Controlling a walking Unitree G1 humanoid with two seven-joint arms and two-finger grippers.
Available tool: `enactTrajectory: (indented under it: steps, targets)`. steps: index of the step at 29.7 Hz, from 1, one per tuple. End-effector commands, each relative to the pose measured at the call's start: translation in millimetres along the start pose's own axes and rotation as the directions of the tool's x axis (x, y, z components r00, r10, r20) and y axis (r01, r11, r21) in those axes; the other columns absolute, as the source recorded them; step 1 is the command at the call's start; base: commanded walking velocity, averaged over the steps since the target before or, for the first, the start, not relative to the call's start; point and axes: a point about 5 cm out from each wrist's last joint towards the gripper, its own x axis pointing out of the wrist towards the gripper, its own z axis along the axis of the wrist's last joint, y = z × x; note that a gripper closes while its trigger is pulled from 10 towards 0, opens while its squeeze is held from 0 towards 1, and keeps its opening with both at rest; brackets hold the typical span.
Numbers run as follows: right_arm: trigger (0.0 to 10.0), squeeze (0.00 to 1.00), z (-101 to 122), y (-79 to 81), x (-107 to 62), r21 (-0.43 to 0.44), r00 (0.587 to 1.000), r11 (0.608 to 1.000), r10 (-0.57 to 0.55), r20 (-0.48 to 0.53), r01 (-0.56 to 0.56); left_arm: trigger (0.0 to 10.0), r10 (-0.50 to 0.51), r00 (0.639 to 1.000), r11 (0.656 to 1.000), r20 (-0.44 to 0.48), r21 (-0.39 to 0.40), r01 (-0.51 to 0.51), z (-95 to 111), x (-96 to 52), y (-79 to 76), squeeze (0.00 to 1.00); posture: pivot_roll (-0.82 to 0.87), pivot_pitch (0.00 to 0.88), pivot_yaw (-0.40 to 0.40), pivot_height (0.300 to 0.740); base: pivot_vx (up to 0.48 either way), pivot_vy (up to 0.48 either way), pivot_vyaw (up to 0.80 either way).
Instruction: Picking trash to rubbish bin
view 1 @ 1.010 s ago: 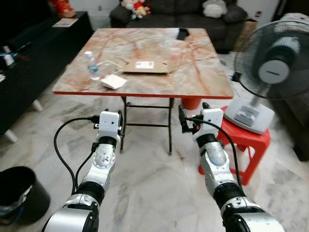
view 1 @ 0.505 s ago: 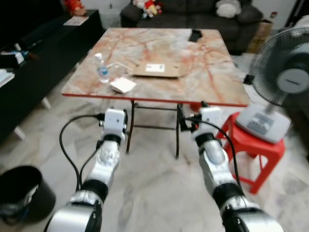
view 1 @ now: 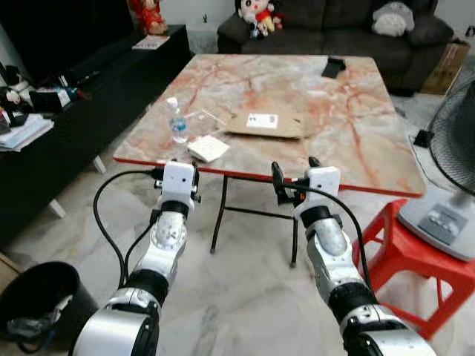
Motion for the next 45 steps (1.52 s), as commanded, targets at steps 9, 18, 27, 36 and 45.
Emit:
enactTrajectory:
  steps: [9, 18, 27, 36, 45]
  targets:
    - [10.0, 0.0, 5.3, 8.6, 5.5, 0.015, 1.0, 1.0, 0.017, 0.011, -0.017, 10.0, 0.003, 1.0, 1.0, -0.005, 0.009, -0.003, 1.9, 3.2, 2.6, 0.0, -0.06, 0.0, 0.045, 0.74, 0.403, 0.0, 0.0]
    - [10.0, 0.0, 5.4, 7.4, 5.9, 0.033, 1.0, 0.999, 0.002, 0.009, -0.003, 10.0, -0.034, 0.999, 0.999, -0.007, 0.002, 0.034, 3.0, 4.1, -1.6, 0.0, -0.05, 0.0, 0.044, 0.74, 0.403, 0.0, 0.0]
    - [10.0, 0.0, 9.5, 7.7, 8.1, 0.036, 1.0, 0.999, -0.001, 0.03, 0.0, 10.0, -0.054, 0.999, 0.999, -0.003, -0.002, 0.054, 3.5, 3.3, -6.0, 0.0, -0.05, 0.0, 0.044, 0.74, 0.403, 0.0, -0.18]
    - [10.0, 0.0, 10.9, 9.1, 8.0, 0.008, 0.999, 1.0, 0.015, 0.039, -0.015, 10.0, -0.05, 0.999, 0.999, 0.003, -0.004, 0.05, 5.0, 4.0, -6.2, 0.0, -0.05, 0.0, 0.04, 0.74, 0.396, 0.0, 0.0]
    - [10.0, 0.0, 10.7, 8.6, 8.4, 0.047, 0.999, 0.999, 0.01, 0.036, -0.012, 10.0, -0.086, 0.996, 0.996, 0.003, -0.016, 0.086, 5.6, 3.9, -11.1, 0.0, -0.05, 0.0, 0.039, 0.74, 0.394, 0.0, 0.27]
